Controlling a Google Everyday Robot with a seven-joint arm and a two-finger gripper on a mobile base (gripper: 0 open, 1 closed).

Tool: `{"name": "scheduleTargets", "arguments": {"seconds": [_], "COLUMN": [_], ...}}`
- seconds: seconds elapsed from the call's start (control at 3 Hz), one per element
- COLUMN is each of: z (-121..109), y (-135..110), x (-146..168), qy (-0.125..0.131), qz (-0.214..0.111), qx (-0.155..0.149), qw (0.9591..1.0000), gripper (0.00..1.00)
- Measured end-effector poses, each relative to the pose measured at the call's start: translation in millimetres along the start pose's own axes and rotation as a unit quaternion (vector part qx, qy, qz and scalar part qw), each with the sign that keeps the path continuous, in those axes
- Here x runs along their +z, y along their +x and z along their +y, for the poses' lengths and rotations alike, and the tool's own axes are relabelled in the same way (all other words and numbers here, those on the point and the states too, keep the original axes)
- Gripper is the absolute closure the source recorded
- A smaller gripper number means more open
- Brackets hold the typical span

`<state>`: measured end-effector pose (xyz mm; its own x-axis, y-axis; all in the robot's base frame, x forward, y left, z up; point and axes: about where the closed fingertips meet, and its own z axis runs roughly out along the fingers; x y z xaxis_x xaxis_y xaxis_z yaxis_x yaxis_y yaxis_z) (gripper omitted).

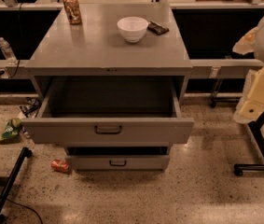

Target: Close top drawer

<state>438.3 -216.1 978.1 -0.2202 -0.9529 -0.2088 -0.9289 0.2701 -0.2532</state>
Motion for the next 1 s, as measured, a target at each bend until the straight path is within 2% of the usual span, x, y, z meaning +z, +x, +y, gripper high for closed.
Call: {"name": "scheduleTargets", "arguments": {"seconds": [0.33,0.67,1.0], "z": [7.0,20.5,34.7], "y": [1.8,1.7,-12.8], "x": [35.3,72.3,126.1], "qy": [0.004,0.009,0.013], "qz": [-0.031,-0.084,-0.126], "qx": [0.02,0.016,-0.016], "qw": [0.9993,0.9963,0.9917], "gripper": [0.43,0.66,0.9]}}
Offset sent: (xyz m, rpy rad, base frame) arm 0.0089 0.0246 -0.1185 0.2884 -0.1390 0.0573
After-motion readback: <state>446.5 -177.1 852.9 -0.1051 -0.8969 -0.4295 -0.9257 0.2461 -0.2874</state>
